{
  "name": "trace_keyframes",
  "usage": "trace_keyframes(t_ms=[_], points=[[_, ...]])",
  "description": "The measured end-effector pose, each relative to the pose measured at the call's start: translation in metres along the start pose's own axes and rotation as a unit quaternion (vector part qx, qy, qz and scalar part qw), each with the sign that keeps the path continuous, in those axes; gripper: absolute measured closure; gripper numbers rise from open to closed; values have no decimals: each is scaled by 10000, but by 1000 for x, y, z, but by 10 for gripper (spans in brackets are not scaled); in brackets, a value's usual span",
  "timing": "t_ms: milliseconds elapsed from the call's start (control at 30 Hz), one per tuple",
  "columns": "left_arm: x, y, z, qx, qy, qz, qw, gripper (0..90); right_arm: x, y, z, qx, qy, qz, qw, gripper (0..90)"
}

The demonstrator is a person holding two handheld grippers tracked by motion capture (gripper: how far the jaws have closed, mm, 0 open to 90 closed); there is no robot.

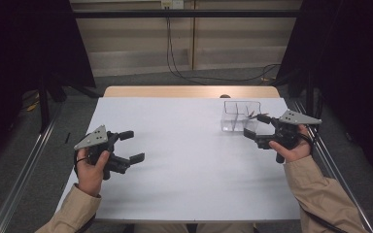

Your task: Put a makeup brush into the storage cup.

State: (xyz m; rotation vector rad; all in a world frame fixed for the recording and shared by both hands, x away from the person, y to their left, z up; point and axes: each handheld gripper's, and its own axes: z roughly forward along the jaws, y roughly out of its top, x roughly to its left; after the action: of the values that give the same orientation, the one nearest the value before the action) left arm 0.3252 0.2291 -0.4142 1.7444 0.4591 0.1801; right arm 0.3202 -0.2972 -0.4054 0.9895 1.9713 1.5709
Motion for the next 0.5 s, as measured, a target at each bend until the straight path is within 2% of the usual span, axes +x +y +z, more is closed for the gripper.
trace_keyframes(t_ms=[500], points=[[0,0,-1,-21,11,4,10000,33,8,-13,-12,25,127,25,9999,127]])
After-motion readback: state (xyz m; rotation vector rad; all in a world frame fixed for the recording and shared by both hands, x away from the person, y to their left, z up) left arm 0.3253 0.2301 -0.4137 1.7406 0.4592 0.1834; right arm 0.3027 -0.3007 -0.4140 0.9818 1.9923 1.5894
